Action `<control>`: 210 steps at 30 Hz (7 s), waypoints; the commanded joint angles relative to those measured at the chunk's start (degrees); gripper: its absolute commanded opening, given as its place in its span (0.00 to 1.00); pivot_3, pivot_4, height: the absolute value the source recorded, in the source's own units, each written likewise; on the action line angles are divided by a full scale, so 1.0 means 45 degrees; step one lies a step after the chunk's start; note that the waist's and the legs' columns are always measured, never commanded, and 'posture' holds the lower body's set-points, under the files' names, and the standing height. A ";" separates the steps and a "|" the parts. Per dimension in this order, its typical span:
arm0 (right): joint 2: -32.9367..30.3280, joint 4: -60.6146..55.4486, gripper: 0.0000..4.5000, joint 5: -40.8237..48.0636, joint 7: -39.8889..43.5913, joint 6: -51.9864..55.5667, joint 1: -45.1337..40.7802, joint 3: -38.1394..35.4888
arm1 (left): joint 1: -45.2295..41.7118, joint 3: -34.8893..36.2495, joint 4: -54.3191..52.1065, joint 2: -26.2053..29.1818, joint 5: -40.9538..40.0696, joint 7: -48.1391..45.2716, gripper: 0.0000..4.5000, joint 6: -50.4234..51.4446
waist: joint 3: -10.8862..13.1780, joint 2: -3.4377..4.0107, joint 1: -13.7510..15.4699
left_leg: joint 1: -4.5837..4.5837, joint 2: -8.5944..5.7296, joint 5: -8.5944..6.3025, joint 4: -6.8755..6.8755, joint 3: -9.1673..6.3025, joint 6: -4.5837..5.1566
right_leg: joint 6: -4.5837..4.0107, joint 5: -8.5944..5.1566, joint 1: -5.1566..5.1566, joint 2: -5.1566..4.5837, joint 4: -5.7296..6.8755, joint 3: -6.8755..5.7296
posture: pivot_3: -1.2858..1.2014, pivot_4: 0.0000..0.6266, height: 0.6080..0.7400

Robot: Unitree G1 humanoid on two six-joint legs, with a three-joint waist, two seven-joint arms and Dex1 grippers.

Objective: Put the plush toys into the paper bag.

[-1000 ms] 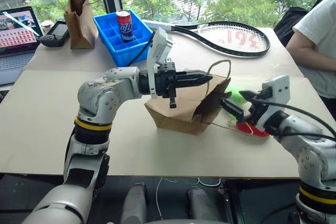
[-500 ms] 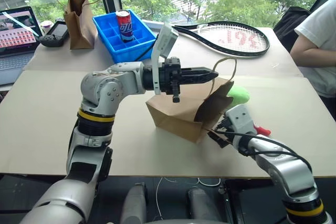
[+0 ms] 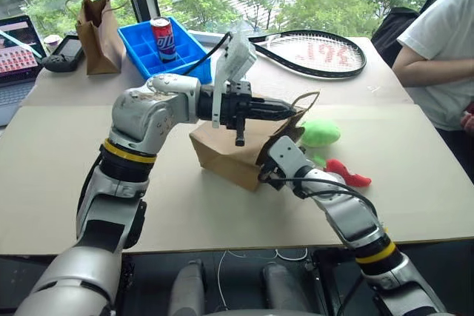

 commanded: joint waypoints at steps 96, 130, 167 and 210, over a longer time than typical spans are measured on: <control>-0.1174 -0.2263 0.01 0.3742 0.2292 0.2655 -0.1274 -0.1973 | 0.0518 0.1845 -0.0698 -0.0764 -0.1091 0.1403 0.00 0.1618 | 0.0073 0.0105 0.0596 | -0.0084 0.0014 -0.0005 -0.0001 -0.0062 -0.0007 | -0.0053 -0.0015 -0.0036 0.0070 -0.0003 0.0020 | 0.52 0.24 0.93; 0.0963 -0.3547 0.01 0.2368 0.1326 -0.1411 0.1392 -0.2731 | -0.0574 0.1224 0.1287 -0.2520 -0.0045 0.2111 0.00 -0.0729 | 0.0075 0.0101 0.0609 | -0.0094 0.0010 -0.0003 0.0003 -0.0075 -0.0012 | -0.0056 -0.0013 -0.0036 0.0074 0.0005 0.0009 | 0.52 0.24 0.93; 0.3752 0.2941 0.12 0.3185 0.1895 -0.4157 -0.0733 -0.3263 | 0.1428 0.2881 -0.1913 -0.1366 -0.1006 0.4227 0.00 0.1605 | 0.0076 0.0101 0.0544 | -0.0090 0.0008 0.0006 0.0000 -0.0088 -0.0024 | -0.0068 -0.0004 -0.0030 0.0075 0.0019 0.0010 | 0.52 0.24 0.93; -0.5218 0.1051 0.93 0.3391 0.5417 -0.2513 0.5327 -0.8050 | 0.1567 0.2473 -0.1908 -0.0349 -0.1539 0.2808 0.00 0.1472 | 0.0080 0.0094 0.0539 | -0.0073 -0.0016 0.0007 0.0008 -0.0102 -0.0023 | 0.0021 -0.0058 -0.0001 0.0067 -0.0013 0.0024 | 0.52 0.24 0.93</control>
